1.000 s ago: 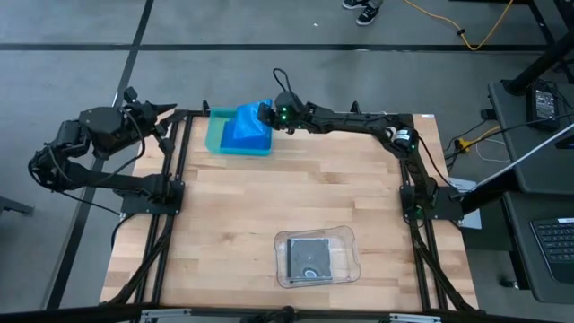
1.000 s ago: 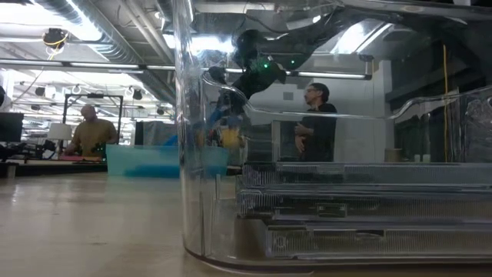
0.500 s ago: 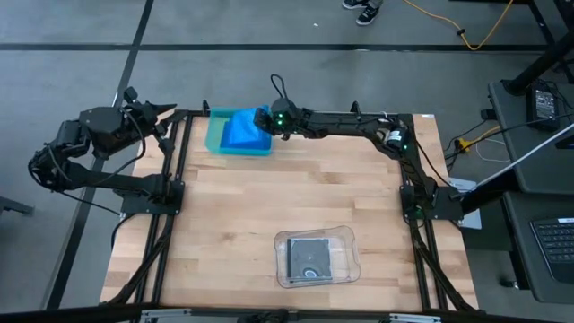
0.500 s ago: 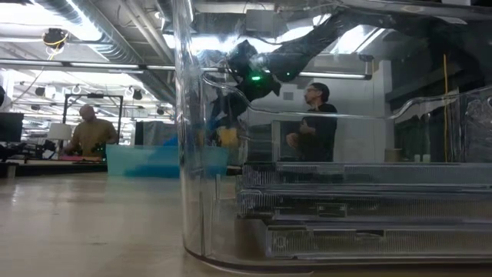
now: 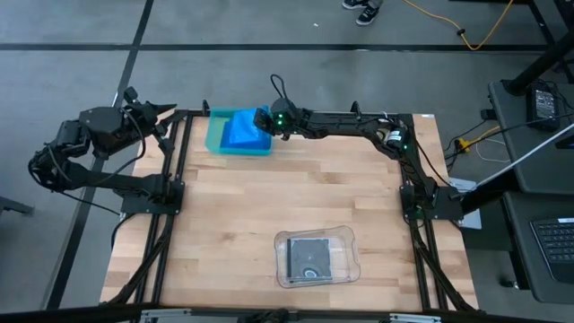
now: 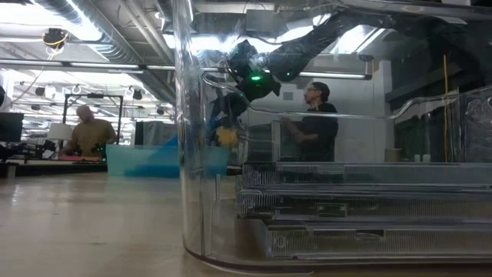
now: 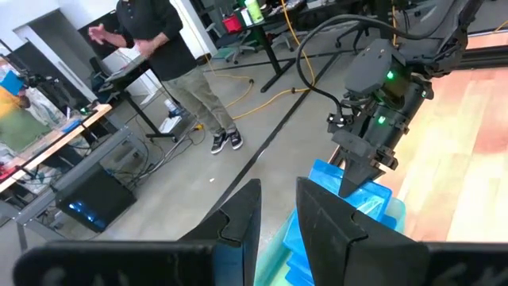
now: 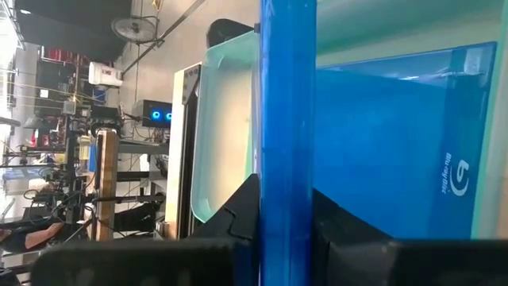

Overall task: Pick & place jewel cases by type
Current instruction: Put the dark blue CD case into the light blue bin

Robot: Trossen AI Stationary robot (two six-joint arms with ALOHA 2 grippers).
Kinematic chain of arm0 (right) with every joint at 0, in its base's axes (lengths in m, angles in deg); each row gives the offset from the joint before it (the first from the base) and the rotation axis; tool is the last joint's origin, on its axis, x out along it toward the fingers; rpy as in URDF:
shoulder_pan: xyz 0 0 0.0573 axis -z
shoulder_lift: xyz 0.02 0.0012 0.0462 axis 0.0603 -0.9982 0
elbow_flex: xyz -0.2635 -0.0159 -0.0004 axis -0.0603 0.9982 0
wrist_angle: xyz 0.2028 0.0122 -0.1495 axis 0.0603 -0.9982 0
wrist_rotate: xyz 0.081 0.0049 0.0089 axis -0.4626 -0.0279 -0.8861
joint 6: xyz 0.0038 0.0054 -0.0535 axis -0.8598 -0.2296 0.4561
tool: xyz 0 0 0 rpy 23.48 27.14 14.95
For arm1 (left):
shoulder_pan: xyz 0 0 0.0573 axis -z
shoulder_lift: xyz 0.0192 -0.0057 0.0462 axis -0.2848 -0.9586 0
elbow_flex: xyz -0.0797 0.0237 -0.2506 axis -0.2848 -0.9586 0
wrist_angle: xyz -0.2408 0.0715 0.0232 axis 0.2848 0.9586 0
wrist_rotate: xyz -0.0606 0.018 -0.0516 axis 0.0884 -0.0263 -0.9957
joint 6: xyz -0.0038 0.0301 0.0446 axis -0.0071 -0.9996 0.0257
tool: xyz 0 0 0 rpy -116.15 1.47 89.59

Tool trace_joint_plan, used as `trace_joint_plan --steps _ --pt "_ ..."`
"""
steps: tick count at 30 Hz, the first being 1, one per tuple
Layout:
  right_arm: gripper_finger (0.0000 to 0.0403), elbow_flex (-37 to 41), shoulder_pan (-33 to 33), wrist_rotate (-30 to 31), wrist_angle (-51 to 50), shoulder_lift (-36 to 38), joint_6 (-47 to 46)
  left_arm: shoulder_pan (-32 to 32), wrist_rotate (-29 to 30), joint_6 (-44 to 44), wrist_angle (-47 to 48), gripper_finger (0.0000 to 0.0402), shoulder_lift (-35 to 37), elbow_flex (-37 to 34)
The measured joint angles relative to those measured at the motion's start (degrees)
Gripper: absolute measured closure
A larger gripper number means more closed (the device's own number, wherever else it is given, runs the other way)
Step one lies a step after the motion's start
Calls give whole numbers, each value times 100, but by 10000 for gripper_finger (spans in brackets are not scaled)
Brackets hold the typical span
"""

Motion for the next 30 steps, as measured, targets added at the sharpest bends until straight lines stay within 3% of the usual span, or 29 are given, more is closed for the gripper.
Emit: trace_joint_plan --steps 30 --pt "354 -2 0 94 138 0 -37 1 20 48 -7 330 -2 0"
